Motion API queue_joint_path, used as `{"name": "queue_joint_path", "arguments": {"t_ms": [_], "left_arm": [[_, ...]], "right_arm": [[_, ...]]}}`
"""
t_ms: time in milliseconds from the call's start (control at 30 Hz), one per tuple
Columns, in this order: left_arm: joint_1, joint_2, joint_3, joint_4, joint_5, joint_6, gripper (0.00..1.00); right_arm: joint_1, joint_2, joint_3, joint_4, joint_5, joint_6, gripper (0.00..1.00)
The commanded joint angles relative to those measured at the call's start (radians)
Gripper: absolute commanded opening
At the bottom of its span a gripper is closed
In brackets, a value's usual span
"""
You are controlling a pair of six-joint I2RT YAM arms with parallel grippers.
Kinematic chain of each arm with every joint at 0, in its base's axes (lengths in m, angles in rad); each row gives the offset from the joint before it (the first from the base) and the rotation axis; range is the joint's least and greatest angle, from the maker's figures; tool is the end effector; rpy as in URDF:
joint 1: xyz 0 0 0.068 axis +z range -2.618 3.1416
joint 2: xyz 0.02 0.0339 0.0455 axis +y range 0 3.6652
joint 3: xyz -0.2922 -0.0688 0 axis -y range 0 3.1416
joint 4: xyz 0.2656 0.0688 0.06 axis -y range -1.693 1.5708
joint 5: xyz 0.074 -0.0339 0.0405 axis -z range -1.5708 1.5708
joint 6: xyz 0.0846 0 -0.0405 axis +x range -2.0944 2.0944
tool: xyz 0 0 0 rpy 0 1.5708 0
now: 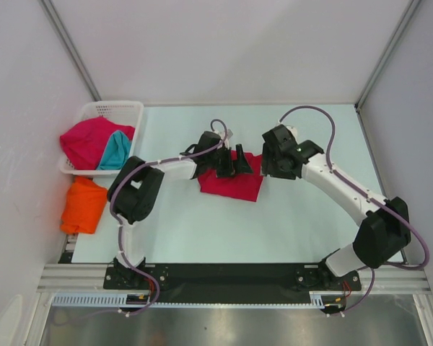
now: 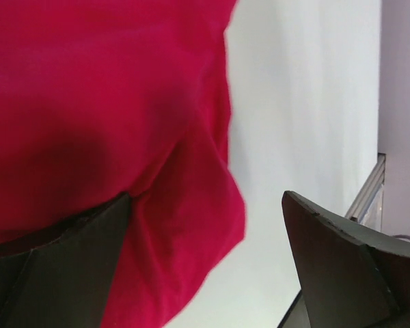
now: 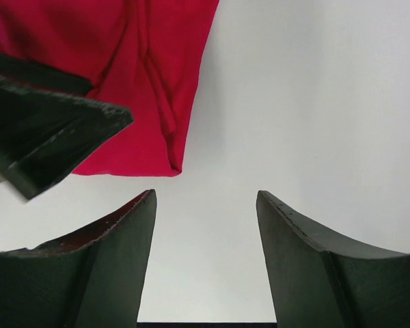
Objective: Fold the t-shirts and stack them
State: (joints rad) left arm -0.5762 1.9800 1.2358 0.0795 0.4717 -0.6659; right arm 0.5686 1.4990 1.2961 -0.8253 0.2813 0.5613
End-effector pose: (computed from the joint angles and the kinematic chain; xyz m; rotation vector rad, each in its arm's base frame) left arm 0.3898 -0.2991 0.1537 0.1738 2.4232 -1.1551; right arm 0.3088 0.1695 0.2772 0.0906 2.5370 0.0744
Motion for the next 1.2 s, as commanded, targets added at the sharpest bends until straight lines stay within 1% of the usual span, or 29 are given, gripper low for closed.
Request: {"name": "queue_joint_path", "arguments": {"t_ms": [0,67,133,167,233,267,300,367,400,433,467,500,533,567,633,667,700,733,767,800,867,900,967,1000,1067,1100,1133,1167], "left_arm": [[0.004,0.075,0.001,-0.033,-0.05,-0.021,0.99],[0.006,0.107,0.023,-0.072,-0.083,-0.014,0.99],[0.006,0.105,0.057,-0.153,-0.122,-0.005,1.0],[0.006,0.089,0.057,-0.162,-0.193,-0.003,0.99],[0.006,0.01,0.044,-0.165,-0.272,0.0,0.99],[0.006,-0.022,0.044,-0.167,-0.333,0.014,0.99],[0.006,-0.093,0.047,-0.173,-0.372,0.023,1.0],[0.006,-0.173,0.06,-0.193,-0.419,0.049,1.0],[0.006,-0.261,0.06,-0.196,-0.456,0.055,1.0],[0.006,-0.311,0.057,-0.198,-0.469,0.057,0.99],[0.004,-0.41,0.05,-0.198,-0.47,0.048,1.0],[0.003,-0.465,0.024,-0.202,-0.522,0.037,1.0],[-0.007,-0.521,0.001,-0.213,-0.545,0.0,0.99],[-0.016,-0.629,-0.063,-0.221,-0.589,-0.024,1.0],[-0.048,-0.739,-0.168,-0.231,-0.631,-0.112,1.0],[-0.062,-0.832,-0.297,-0.221,-0.645,-0.141,1.0],[-0.073,-0.872,-0.371,-0.189,-0.644,-0.176,1.0],[-0.077,-0.907,-0.447,-0.169,-0.619,-0.267,0.99],[-0.077,-0.964,-0.525,-0.14,-0.592,-0.321,1.0],[-0.082,-0.992,-0.668,-0.085,-0.572,-0.419,1.0],[-0.122,-1.067,-0.816,-0.043,-0.605,-0.493,1.0],[-0.134,-1.09,-0.846,-0.041,-0.622,-0.541,1.0],[-0.152,-1.147,-0.906,-0.04,-0.647,-0.59,1.0],[-0.152,-1.161,-0.926,-0.02,-0.645,-0.653,1.0],[-0.154,-1.178,-0.972,0.047,-0.627,-0.721,1.0],[-0.157,-1.172,-0.97,0.051,-0.628,-0.754,1.0],[-0.159,-1.14,-0.958,0.043,-0.64,-0.758,1.0],[-0.159,-1.118,-0.911,0.008,-0.645,-0.759,1.0]], "right_arm": [[0.011,-0.08,-0.017,-0.014,0.027,0.019,0.66],[0.013,-0.095,-0.026,-0.018,0.027,0.02,0.66],[0.013,-0.098,-0.032,-0.02,0.027,0.017,0.66],[0.013,-0.1,-0.035,-0.02,0.032,0.017,0.66],[0.013,-0.103,-0.055,-0.015,0.03,0.017,0.66],[0.011,-0.103,-0.063,-0.012,0.027,0.017,0.66],[0.011,-0.106,-0.082,-0.003,0.024,0.018,0.66],[0.014,-0.106,-0.099,0.006,0.013,0.025,0.66],[0.016,-0.109,-0.109,0.012,0.01,0.028,0.66],[0.019,-0.115,-0.124,0.015,0.01,0.031,0.66],[0.02,-0.117,-0.13,0.02,0.01,0.037,0.66],[0.023,-0.121,-0.135,0.023,0.009,0.035,0.67],[0.025,-0.126,-0.142,0.026,0.006,0.038,0.67],[0.03,-0.128,-0.146,0.029,0.002,0.037,0.67],[0.037,-0.132,-0.15,0.031,0.002,0.038,0.68],[0.042,-0.134,-0.15,0.032,0.001,0.038,0.68],[0.05,-0.135,-0.152,0.034,-0.001,0.037,0.68],[0.057,-0.135,-0.153,0.037,-0.007,0.035,0.68],[0.065,-0.137,-0.155,0.038,-0.007,0.035,0.68],[0.083,-0.135,-0.155,0.041,-0.01,0.034,0.68],[0.1,-0.134,-0.159,0.049,-0.014,0.035,0.68],[0.111,-0.135,-0.161,0.052,-0.014,0.037,0.68],[0.143,-0.138,-0.161,0.06,-0.014,0.038,0.68],[0.149,-0.138,-0.158,0.061,-0.014,0.04,0.68],[0.166,-0.149,-0.144,0.054,-0.008,0.04,0.68],[0.169,-0.155,-0.141,0.049,0.002,0.035,0.68],[0.172,-0.166,-0.138,0.043,0.009,0.034,0.68],[0.169,-0.19,-0.136,0.043,0.012,0.029,0.68]]}}
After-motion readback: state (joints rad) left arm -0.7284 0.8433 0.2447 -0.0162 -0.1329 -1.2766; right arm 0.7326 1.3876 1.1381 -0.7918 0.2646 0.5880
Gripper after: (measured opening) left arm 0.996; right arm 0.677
